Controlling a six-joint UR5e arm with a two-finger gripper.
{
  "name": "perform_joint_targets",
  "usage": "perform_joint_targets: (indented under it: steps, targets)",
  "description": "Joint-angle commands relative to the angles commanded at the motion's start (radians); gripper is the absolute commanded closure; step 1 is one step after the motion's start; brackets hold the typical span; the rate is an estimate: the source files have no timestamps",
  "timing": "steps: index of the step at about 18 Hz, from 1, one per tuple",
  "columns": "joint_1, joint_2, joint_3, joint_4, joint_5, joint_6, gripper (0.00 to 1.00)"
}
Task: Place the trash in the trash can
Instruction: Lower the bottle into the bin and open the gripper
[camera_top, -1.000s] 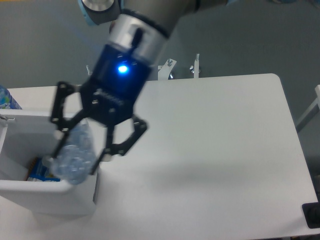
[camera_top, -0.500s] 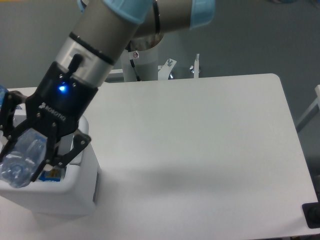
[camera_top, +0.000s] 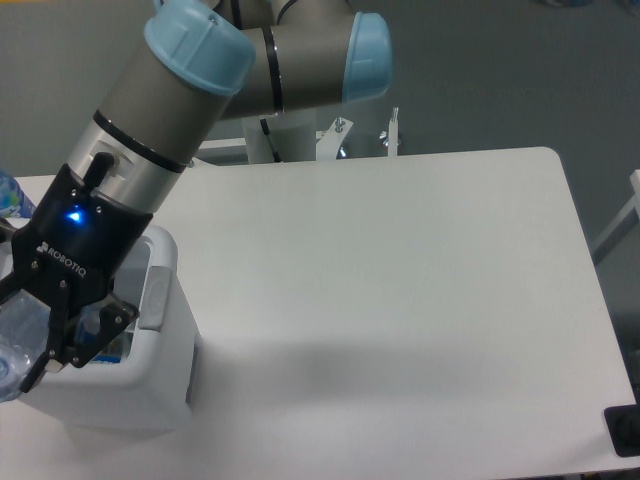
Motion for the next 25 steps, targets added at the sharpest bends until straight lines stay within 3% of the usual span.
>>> perform_joint_targets:
  steps: [7,12,21,25]
  targets:
    - [0.000,0.011,-0.012,0.000,0.000,0.000,0.36]
    - [0.000,0.021,-0.015,0.000,0.002,0.000,0.17]
    - [0.002,0.034,-0.012,-0.002,0.002,0.000,0.09]
    - [0.041,0.031,-0.014,-0.002,0.002,0.000,0.00]
